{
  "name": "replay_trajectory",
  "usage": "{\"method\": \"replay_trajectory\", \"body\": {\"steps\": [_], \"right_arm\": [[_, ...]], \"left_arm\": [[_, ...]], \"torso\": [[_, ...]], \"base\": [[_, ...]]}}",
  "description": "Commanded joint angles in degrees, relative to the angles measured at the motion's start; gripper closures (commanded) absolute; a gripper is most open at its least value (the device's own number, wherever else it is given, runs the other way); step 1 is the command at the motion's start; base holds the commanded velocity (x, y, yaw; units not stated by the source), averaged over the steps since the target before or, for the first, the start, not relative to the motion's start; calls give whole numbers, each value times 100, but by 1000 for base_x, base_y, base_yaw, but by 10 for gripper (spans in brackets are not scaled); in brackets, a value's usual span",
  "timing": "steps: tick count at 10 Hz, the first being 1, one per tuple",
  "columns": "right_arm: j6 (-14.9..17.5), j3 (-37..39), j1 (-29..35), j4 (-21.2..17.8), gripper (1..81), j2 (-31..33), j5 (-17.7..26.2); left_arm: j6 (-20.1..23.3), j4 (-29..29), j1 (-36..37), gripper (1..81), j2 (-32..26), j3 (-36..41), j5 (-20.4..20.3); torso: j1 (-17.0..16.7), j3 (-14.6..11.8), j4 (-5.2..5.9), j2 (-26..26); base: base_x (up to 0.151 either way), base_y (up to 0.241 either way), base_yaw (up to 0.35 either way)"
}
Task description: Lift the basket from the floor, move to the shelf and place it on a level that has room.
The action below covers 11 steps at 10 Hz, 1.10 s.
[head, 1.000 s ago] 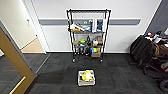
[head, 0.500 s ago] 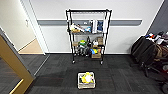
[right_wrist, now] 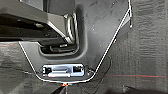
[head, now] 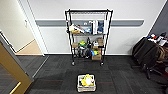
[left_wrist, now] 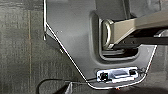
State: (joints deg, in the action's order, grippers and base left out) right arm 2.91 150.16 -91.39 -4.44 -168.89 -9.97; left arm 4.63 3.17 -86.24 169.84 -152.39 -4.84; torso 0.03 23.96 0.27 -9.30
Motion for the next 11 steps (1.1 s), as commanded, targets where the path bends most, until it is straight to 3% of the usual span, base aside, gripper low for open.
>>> {"method": "replay_trajectory", "body": {"steps": [1,11], "right_arm": [[-10,12,-7,-22,10,54,391],[-10,-23,37,-22,10,72,391]], "left_arm": [[29,26,6,10,-29,-1,414],[29,26,-12,10,-20,-1,414]], "torso": [[0,0,0,0],[-2,0,0,0]], "base": [[134,0,0],[132,0,0]]}}
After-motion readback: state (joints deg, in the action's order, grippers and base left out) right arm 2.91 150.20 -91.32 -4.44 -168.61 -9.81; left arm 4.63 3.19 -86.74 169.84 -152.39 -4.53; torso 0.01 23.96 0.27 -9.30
